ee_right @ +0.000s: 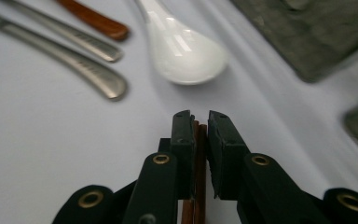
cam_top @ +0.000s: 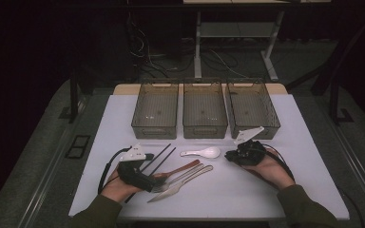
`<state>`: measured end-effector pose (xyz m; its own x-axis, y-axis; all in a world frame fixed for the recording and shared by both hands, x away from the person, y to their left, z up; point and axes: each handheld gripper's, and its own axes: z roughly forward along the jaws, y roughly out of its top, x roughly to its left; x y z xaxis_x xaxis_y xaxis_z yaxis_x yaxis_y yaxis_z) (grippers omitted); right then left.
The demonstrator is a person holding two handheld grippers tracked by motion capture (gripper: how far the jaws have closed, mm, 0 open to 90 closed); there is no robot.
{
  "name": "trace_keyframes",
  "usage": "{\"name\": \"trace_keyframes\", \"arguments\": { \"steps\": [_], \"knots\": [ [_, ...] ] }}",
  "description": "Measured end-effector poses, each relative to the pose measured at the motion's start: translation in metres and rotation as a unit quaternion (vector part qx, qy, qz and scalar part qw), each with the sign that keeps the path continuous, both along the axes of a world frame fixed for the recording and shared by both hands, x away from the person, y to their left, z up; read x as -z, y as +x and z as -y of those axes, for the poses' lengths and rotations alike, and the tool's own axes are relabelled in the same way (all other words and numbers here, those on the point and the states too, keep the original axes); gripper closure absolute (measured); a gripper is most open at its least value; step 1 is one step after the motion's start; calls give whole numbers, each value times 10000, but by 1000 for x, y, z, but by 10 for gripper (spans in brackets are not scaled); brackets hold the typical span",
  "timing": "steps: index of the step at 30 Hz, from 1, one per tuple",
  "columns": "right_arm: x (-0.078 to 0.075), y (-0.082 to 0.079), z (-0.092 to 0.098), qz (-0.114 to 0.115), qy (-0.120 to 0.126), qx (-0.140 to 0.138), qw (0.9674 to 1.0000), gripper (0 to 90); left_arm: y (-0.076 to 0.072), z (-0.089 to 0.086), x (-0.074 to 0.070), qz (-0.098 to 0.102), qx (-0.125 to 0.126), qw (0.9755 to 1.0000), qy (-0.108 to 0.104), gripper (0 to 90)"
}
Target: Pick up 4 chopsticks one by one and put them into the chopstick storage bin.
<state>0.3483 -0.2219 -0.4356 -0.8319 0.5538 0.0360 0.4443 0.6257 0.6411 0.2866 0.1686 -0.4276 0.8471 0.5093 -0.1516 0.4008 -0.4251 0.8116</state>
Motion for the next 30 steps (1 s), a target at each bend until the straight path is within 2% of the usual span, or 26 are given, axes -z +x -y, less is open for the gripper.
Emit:
{"name": "trace_keyframes", "arguments": {
  "steps": [1, 2, 5, 10, 17, 20, 23, 24, 25, 27, 30],
  "knots": [
    [0, 0, 0, 0, 0, 0, 10000, 803, 0, 0, 0, 1, 2, 10000, 4, 8],
    [1, 9, 3, -40, 44, 159, 9999, 803, 0, 0, 0, -1, 3, 10000, 3, 7],
    [2, 19, 4, -29, -19, 369, 9993, 803, 0, 0, 0, 0, -6, 10000, -15, 8],
    [8, 28, 3, 29, -59, 521, 9986, 803, 0, -1, 0, -4, -19, 10000, -25, 8],
    [10, 28, 3, 67, 7, 550, 9985, 794, 1, -4, 1, -16, -51, 10000, -37, 8],
    [10, 27, 3, 88, 41, 554, 9984, 746, 1, -4, 1, -21, -89, 9999, -76, 7],
    [5, 24, 4, 132, 211, 557, 9981, 664, 1, -5, 1, -4, -83, 9999, -74, 8],
    [5, 24, 4, 132, 211, 557, 9981, 664, 2, -5, 1, -5, -84, 9999, -72, 8],
    [1, 21, 6, 209, 281, 621, 9975, 617, 2, -5, 2, -9, -84, 9999, -77, 8],
    [-2, 19, 8, 197, 402, 652, 9969, 569, 3, -5, 2, -48, -95, 9999, -94, 8],
    [-3, 16, 9, 206, 426, 703, 9964, 520, 4, -7, 2, -84, -99, 9998, -153, 7]
  ]
}}
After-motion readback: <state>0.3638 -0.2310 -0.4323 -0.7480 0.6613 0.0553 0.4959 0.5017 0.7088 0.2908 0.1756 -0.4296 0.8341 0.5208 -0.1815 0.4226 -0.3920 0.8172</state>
